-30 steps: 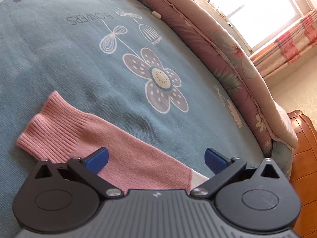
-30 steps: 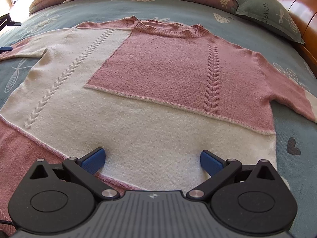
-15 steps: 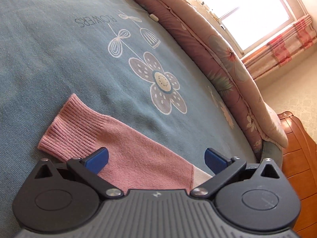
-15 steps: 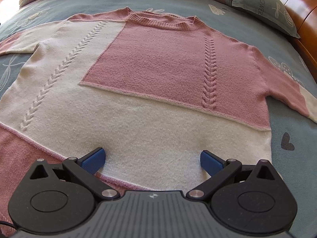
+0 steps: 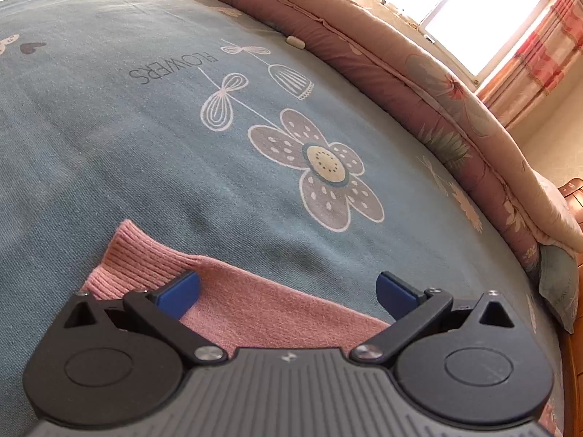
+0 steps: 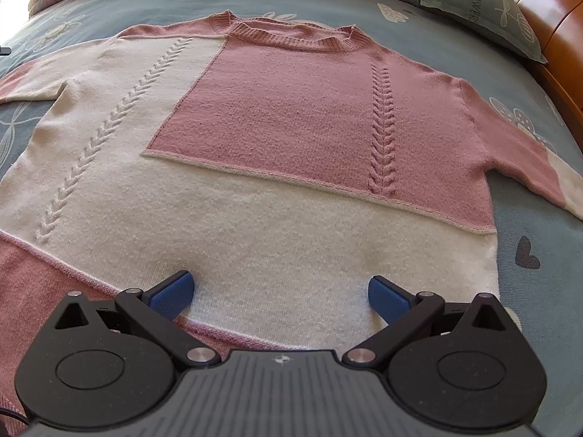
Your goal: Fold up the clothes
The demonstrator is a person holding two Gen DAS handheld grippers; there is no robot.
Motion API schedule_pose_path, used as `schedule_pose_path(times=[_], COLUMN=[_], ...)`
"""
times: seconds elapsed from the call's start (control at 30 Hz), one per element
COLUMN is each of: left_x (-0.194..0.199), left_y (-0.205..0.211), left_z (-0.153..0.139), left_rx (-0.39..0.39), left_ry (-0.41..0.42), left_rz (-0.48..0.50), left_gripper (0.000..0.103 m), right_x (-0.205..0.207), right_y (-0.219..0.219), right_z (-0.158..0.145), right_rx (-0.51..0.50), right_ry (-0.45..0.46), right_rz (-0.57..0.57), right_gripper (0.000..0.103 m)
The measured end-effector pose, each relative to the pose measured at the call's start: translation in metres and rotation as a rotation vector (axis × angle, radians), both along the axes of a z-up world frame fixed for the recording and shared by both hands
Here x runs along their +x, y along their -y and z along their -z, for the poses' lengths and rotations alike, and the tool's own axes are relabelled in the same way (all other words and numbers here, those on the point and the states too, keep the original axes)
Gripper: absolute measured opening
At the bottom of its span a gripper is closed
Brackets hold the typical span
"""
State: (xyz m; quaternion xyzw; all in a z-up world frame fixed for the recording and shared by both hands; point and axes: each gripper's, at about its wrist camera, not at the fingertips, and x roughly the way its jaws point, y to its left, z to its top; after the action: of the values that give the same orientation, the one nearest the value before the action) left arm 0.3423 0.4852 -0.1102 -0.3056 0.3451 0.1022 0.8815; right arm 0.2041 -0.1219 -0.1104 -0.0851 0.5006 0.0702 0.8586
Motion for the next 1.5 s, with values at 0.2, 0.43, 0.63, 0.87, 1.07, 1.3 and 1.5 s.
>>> schedule_pose_path(times=[0.2, 0.43, 0.63, 0.87, 1.07, 1.3, 1.5], left_x=[-0.006, -0.012, -0.013, -0.051, -0.103, -0.145, -0.167], left_y=[0.073, 0.171, 0.189, 0.231, 0.297, 0.355, 0.373], left_z=[-0.026, -0.015, -0.006, -0.035, -0.04, -0.028, -0.019], left_rx=[0.12, 0.345, 0.451, 0.398, 0.328, 0.387, 0.298], left_ry=[0.024, -0.017, -0.172, -0.146, -0.084, -0.092, -0.107], left_rz=[0.254, 0.505, 0.444, 0.47, 0.613, 0.612, 0.637], left_gripper=[0.102, 0.102, 0.102, 0.102, 0.102, 0.102, 0.102], right_x=[0.0, -0.005, -0.012, -0.021, -0.017, 0.006, 0.037], right_y=[0.003, 0.004, 0.011, 0.021, 0.041, 0.111, 0.165], right_z=[0.001, 0.002, 0.005, 0.009, -0.003, -0.027, -0.033], right_rx=[0.021, 0.025, 0.059, 0.117, 0.182, 0.172, 0.189], right_ry=[0.001, 0.028, 0.073, 0.142, 0.121, 0.203, 0.208], right_rz=[0.011, 0.019, 0.017, -0.021, -0.037, 0.041, 0.114], right_gripper=[0.103, 0.103, 0.103, 0.103, 0.103, 0.103, 0.103])
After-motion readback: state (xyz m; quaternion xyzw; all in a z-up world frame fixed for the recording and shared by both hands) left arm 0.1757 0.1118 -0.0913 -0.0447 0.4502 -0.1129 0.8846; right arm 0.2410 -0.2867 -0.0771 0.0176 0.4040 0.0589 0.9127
